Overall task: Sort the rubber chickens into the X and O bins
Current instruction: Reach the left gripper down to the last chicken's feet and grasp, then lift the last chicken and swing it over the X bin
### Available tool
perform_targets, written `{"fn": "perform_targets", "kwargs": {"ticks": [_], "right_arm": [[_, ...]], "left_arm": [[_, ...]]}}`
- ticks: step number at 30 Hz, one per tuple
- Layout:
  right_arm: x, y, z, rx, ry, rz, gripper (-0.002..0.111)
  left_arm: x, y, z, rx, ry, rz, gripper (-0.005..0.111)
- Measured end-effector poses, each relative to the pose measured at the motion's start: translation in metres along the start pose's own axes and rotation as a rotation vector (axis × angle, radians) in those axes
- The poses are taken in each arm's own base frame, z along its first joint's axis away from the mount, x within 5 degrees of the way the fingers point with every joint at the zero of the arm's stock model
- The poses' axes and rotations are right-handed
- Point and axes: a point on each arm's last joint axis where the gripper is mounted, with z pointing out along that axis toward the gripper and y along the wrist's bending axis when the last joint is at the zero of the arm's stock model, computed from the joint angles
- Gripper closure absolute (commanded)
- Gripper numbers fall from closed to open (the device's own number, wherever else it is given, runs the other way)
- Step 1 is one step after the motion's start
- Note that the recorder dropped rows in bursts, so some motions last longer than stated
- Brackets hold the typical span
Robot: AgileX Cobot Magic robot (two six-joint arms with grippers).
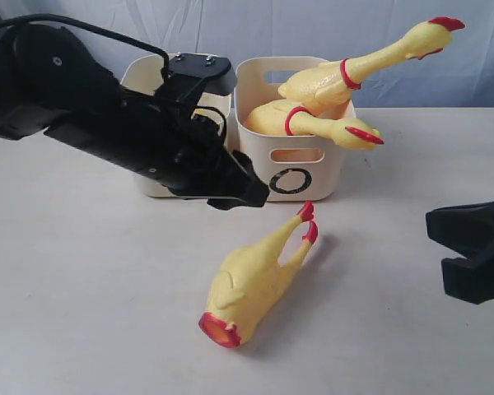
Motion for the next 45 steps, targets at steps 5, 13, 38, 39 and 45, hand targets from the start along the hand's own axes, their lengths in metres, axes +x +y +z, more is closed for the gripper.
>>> {"fn": "perform_targets", "kwargs": {"ticks": [5,13,38,39,45], "right_arm": [[0.000,0.000,0.000,0.000,0.000,0.000,0.109],[-0.001,0.000,0.000,-0.002,-0.006,0.000,0.109],[0.000,0.002,0.000,-0.017,-0.003,0.025,0.109],[0.000,0.002,0.000,-0.017,-0.003,0.025,0.109],[0.000,0.002,0.000,-0.017,-0.003,0.025,0.109]], "left_arm": [[-0.005,-0.008,0.003,-0.018,-0.062,0.024,0.062],[0.003,-0.001,0.032,-0.028,-0.024,-0.030,0.062],[0.037,0.016,0.105,-0.026,0.153,-0.057,0.062],[0.037,0.015,0.105,-0.023,0.154,-0.043,0.062],[0.037,0.009,0.106,-0.012,0.161,0.011,0.100]]}}
